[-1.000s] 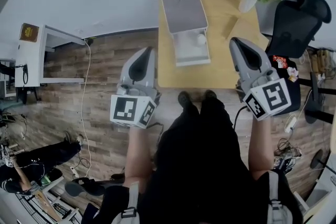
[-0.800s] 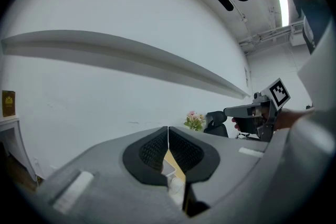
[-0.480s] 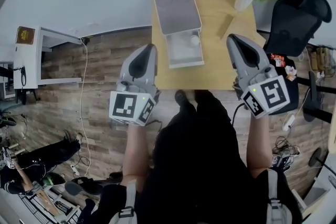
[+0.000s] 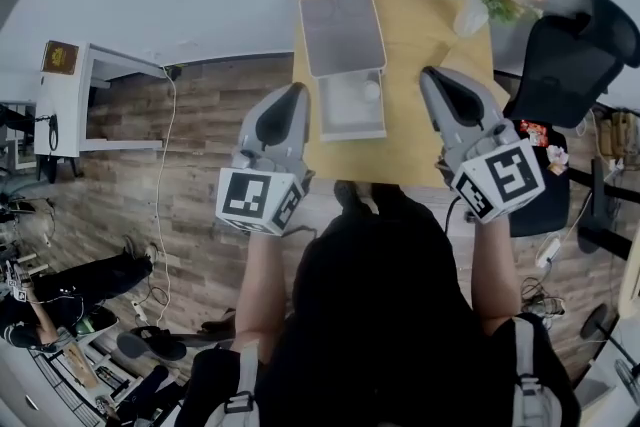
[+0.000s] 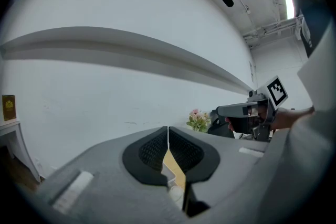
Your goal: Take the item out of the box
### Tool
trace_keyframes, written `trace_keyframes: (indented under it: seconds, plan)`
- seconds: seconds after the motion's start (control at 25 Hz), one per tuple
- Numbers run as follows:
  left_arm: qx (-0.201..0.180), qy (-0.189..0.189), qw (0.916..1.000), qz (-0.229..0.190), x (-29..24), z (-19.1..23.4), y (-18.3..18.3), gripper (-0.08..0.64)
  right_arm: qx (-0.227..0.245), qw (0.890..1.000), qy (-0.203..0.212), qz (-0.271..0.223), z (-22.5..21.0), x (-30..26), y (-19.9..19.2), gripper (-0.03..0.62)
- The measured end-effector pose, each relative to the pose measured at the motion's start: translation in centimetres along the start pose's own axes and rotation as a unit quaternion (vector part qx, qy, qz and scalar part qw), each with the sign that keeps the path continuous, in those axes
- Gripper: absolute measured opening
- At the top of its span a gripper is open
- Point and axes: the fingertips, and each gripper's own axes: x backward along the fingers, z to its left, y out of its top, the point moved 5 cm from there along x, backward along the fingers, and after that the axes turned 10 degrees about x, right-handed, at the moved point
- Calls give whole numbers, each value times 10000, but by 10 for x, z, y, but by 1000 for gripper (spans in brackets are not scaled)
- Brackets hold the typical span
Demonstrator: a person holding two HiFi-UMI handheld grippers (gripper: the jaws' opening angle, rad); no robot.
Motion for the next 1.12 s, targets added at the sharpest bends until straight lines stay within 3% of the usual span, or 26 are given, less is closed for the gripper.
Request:
trace_keyframes:
  seconds: [1.12]
  plan:
    - [97,601,9951,781,-58,-31,-60,49,-189,9943,1038,172,-51,-34,-48,3]
